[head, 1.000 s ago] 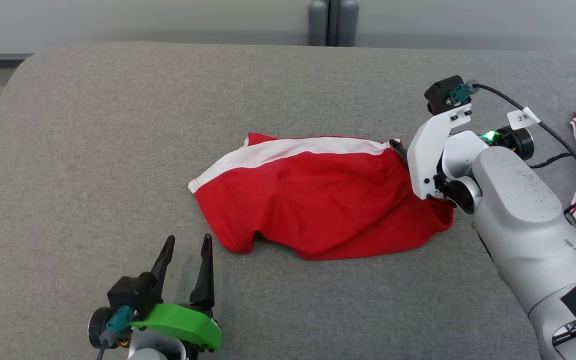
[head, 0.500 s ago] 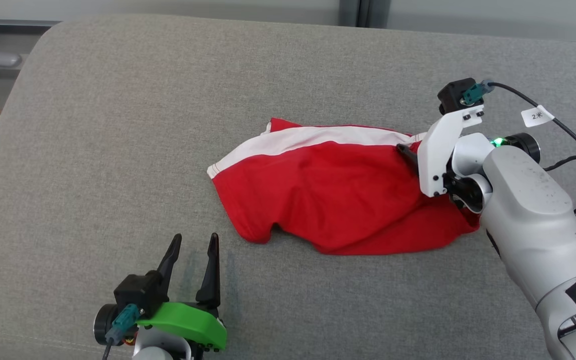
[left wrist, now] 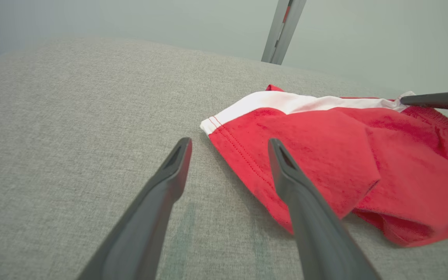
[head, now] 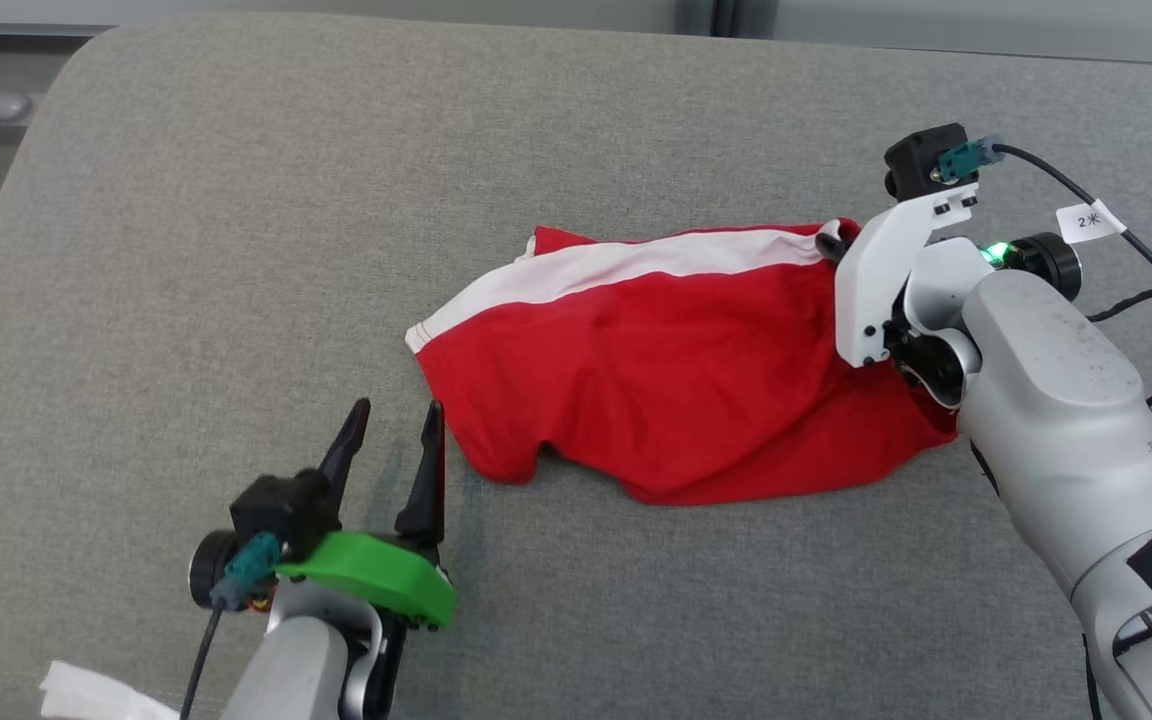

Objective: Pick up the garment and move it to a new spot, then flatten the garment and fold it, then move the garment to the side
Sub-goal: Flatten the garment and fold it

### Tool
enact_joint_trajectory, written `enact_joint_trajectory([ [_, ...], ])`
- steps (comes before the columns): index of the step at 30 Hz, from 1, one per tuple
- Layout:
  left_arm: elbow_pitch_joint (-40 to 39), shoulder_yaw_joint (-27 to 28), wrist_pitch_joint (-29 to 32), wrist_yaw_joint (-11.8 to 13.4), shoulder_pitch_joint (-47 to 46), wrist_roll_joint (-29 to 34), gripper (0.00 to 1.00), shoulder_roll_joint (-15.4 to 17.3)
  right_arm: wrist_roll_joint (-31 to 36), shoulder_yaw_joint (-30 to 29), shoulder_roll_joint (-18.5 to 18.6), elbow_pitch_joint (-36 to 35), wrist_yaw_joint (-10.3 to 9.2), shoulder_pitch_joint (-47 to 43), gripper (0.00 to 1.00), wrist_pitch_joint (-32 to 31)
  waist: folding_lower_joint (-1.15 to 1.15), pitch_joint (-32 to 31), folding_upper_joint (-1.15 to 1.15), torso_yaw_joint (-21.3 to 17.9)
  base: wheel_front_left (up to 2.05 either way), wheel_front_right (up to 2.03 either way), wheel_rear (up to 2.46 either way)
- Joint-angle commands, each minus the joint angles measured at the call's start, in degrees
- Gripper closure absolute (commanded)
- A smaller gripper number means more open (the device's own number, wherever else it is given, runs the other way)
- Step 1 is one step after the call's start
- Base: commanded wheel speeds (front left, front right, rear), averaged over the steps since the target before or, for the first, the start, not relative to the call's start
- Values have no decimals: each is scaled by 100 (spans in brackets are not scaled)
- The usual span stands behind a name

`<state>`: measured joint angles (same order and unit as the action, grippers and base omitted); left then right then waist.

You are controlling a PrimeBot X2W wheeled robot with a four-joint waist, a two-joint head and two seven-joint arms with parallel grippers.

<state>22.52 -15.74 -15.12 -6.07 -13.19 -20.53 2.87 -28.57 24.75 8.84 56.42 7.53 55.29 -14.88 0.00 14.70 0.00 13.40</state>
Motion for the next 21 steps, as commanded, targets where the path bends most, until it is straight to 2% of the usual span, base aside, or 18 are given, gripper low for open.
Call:
enact_joint_trajectory([
  [1,120,13,5,-38,-247,-53,0,26,-39,59,30,-36,-10,49,100,87,0,-6,0,-66,0,0,0],
  [5,674,109,373,-102,-787,-516,0,45,-148,301,46,-150,-10,-23,100,207,0,-3,0,-222,0,0,0],
  [12,1531,275,1384,-136,-1605,-1264,0,183,-333,750,76,-349,-10,-8,100,294,0,100,0,-457,0,0,0],
  [16,1920,327,1918,-90,-2006,-1429,0,255,-410,924,106,-360,-10,22,100,353,0,137,0,-504,0,0,0],
  [21,2195,378,2453,-37,-2303,-1702,0,181,-510,1097,128,-308,-10,76,100,428,0,158,0,-533,0,0,0],
])
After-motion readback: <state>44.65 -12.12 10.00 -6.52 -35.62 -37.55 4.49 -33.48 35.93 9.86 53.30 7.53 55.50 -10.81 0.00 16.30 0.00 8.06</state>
